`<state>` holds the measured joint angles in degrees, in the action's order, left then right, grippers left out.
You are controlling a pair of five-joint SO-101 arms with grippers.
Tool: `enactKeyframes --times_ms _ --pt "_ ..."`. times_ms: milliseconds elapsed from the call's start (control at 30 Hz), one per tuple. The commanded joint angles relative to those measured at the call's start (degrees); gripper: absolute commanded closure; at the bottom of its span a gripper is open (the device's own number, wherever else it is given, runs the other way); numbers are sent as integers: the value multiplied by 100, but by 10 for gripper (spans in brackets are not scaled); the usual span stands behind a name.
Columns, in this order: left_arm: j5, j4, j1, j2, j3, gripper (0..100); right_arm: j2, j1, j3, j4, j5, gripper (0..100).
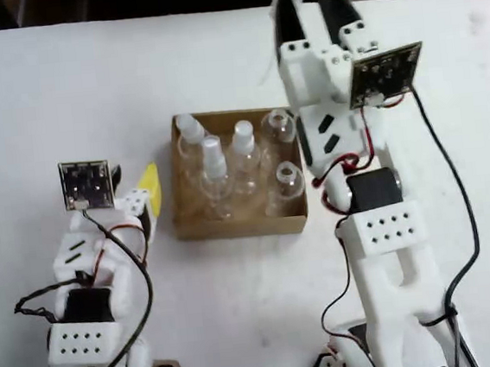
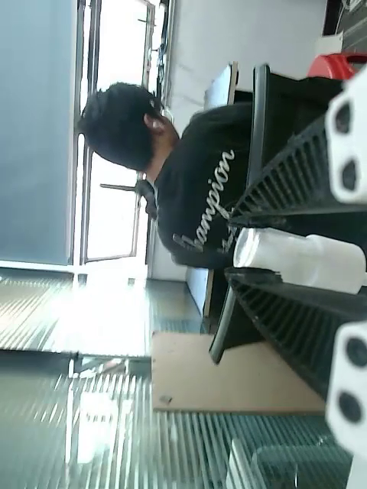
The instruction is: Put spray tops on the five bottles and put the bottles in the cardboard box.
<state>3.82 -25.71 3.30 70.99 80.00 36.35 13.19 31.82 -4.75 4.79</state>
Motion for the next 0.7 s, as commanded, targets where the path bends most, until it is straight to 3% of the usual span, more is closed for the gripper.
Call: enactKeyframes --times_ms 0,133,667 --pt "-70 149 -13 119 -62 824 -75 -57 -273 251 413 982" --pt "-70 149 -13 119 -62 824 -277 -57 -237 312 949 982" --pt "-70 149 -13 119 -62 824 -479 -66 308 259 932 982"
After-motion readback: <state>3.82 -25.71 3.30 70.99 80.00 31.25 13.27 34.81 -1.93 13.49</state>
